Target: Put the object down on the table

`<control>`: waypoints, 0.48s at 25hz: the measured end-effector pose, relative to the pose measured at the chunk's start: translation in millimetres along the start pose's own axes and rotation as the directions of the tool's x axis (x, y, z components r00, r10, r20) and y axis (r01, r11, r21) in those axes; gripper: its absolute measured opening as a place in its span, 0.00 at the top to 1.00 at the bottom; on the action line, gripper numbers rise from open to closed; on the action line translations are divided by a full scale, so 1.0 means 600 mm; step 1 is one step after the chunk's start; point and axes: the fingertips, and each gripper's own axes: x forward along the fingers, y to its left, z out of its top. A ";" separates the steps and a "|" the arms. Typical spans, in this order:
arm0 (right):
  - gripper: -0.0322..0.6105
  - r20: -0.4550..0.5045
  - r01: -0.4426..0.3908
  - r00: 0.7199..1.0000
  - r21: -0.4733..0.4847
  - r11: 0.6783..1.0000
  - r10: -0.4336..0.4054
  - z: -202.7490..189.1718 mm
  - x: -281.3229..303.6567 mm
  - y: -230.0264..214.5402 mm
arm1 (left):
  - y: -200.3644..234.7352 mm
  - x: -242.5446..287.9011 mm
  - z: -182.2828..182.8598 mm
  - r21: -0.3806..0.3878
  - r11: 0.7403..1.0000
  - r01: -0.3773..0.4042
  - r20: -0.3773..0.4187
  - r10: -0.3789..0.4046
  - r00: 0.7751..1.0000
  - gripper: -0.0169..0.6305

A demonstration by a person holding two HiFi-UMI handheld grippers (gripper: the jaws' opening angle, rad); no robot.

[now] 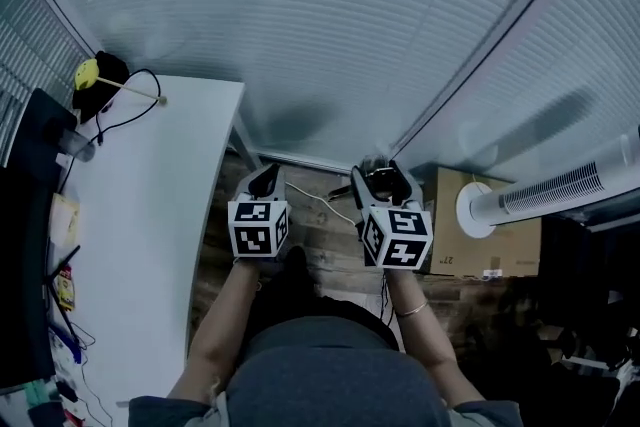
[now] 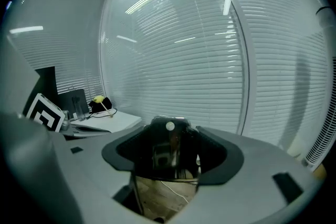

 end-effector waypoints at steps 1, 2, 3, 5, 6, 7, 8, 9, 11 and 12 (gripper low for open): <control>0.49 -0.002 -0.005 1.000 -0.004 1.000 0.005 0.007 0.019 0.009 | 0.017 0.009 0.006 -0.005 1.000 -0.005 0.000 0.005 1.000 0.93; 0.49 -0.007 -0.011 1.000 -0.010 1.000 0.010 0.012 0.038 0.018 | 0.034 0.016 0.011 -0.012 1.000 -0.010 0.001 0.010 1.000 0.93; 0.48 -0.013 -0.017 1.000 -0.015 1.000 0.017 0.015 0.056 0.027 | 0.049 0.023 0.015 -0.019 1.000 -0.016 0.001 0.016 1.000 0.93; 0.49 -0.027 -0.036 0.999 -0.026 0.999 0.035 0.021 0.086 0.044 | 0.077 0.032 0.020 -0.036 0.999 -0.031 -0.001 0.031 1.000 0.93; 0.49 -0.032 -0.048 0.998 -0.032 0.998 0.047 0.024 0.100 0.053 | 0.090 0.036 0.022 -0.044 0.998 -0.041 -0.002 0.041 0.999 0.93; 0.49 -0.036 -0.060 0.998 -0.037 0.997 0.059 0.028 0.113 0.061 | 0.102 0.038 0.024 -0.052 0.997 -0.052 -0.002 0.052 0.999 0.93; 0.48 -0.039 -0.073 0.997 -0.043 0.996 0.072 0.032 0.126 0.069 | 0.114 0.040 0.026 -0.061 0.996 -0.063 -0.002 0.063 0.998 0.93; 0.49 -0.041 -0.087 0.996 -0.048 0.995 0.085 0.037 0.139 0.077 | 0.126 0.041 0.028 -0.070 0.995 -0.075 -0.001 0.075 0.997 0.93; 0.48 -0.043 -0.114 0.993 -0.059 0.992 0.111 0.047 0.160 0.095 | 0.147 0.039 0.029 -0.086 0.992 -0.096 0.000 0.097 0.995 0.93; 0.49 -0.042 -0.129 0.991 -0.066 0.989 0.126 0.052 0.170 0.105 | 0.157 0.037 0.028 -0.094 0.990 -0.109 0.000 0.110 0.994 0.93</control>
